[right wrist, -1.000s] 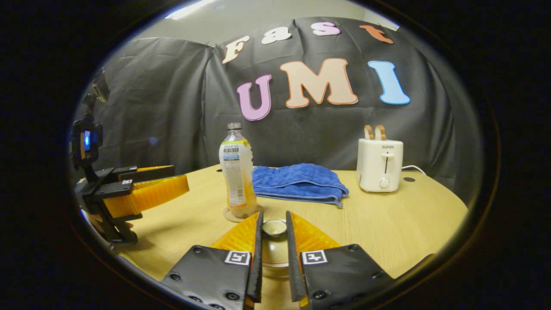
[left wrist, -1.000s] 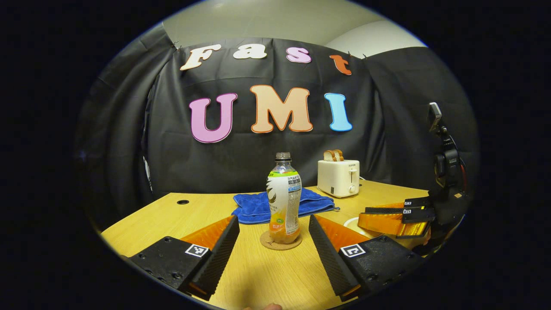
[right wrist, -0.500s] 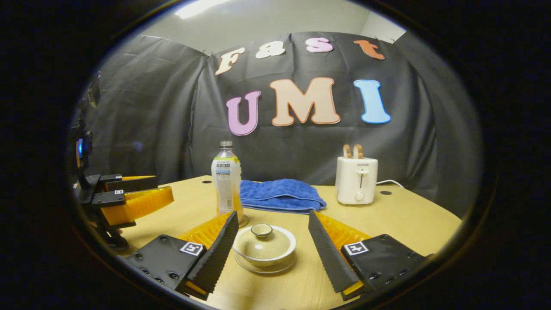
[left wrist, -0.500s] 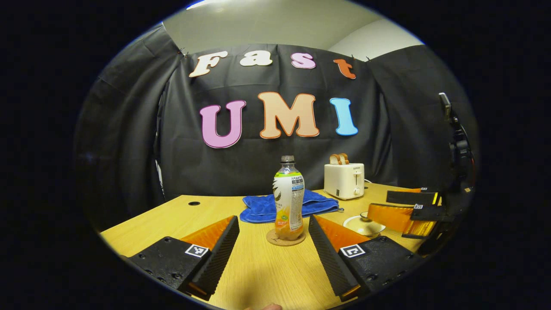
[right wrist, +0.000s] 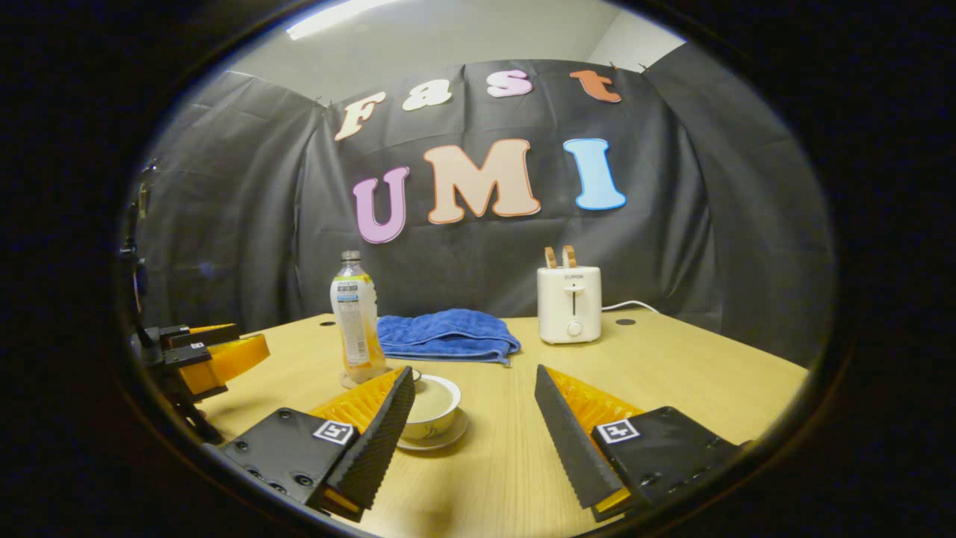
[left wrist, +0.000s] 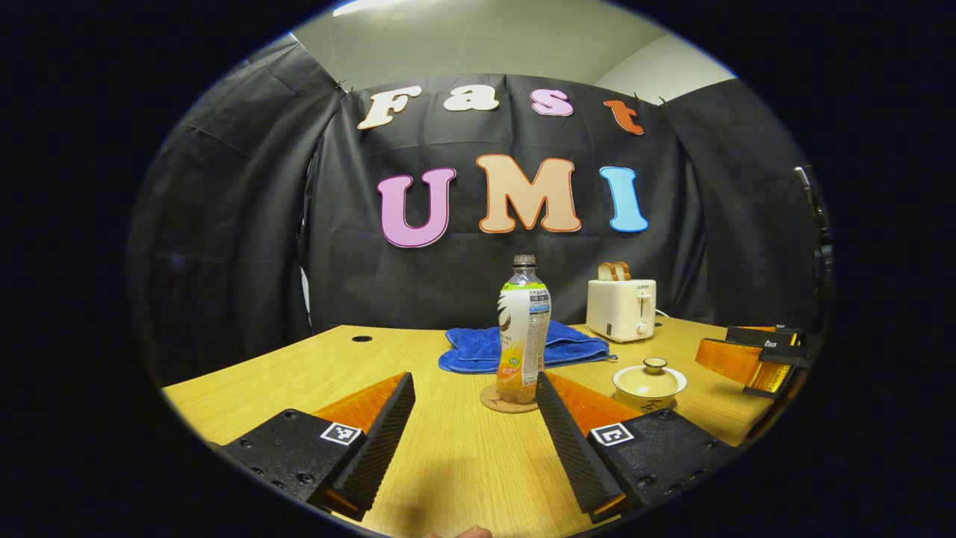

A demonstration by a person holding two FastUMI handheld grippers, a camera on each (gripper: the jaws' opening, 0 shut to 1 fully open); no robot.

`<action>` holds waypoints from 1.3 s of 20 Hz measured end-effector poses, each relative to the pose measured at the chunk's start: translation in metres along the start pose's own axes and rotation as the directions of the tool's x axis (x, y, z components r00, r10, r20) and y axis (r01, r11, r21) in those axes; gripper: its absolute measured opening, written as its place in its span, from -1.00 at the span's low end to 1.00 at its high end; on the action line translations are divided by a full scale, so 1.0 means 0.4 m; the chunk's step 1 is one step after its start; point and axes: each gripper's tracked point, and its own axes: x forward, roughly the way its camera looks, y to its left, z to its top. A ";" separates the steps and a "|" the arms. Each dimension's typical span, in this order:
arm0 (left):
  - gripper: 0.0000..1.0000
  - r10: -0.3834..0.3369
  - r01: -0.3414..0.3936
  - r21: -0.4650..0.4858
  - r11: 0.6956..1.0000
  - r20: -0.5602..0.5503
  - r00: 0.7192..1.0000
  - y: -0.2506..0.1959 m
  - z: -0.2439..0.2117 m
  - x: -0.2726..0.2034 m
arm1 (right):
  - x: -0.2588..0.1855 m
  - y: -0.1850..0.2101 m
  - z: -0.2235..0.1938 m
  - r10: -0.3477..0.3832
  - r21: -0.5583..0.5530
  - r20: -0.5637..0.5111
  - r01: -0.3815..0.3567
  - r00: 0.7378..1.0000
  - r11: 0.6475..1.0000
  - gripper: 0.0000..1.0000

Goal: Open the teacup lid with one hand, grasp the water bottle and pour water into the teacup with the other hand; after pouring, place the water bottle on the coaster and then close the teacup lid.

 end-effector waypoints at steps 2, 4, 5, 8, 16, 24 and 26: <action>0.90 0.000 0.000 0.016 1.000 -0.005 1.000 0.001 -0.004 0.001 | -0.009 0.007 0.011 -0.006 -0.019 0.026 0.007 1.000 1.000 1.00; 0.89 0.007 -0.007 0.008 1.000 -0.020 1.000 0.004 -0.016 0.001 | -0.011 0.016 0.004 0.001 -0.029 0.021 0.000 1.000 1.000 1.00; 0.89 0.006 -0.006 0.008 1.000 -0.010 1.000 0.000 -0.012 0.002 | -0.012 0.012 0.004 0.001 -0.024 0.022 -0.001 1.000 1.000 1.00; 0.89 0.007 -0.007 0.010 1.000 -0.016 1.000 0.002 -0.011 0.000 | -0.010 0.012 0.005 -0.001 -0.025 0.022 0.002 1.000 1.000 1.00; 0.89 0.024 -0.024 0.012 1.000 -0.017 1.000 0.011 -0.012 0.003 | -0.010 0.011 0.006 -0.002 -0.024 0.020 0.002 1.000 1.000 1.00; 0.89 0.024 -0.024 0.010 1.000 -0.018 1.000 0.011 -0.013 0.004 | -0.010 0.011 0.005 -0.001 -0.024 0.018 0.002 1.000 1.000 1.00; 0.89 0.023 -0.023 0.009 1.000 -0.018 1.000 0.011 -0.014 0.004 | -0.010 0.010 0.005 -0.001 -0.024 0.019 0.001 1.000 1.000 1.00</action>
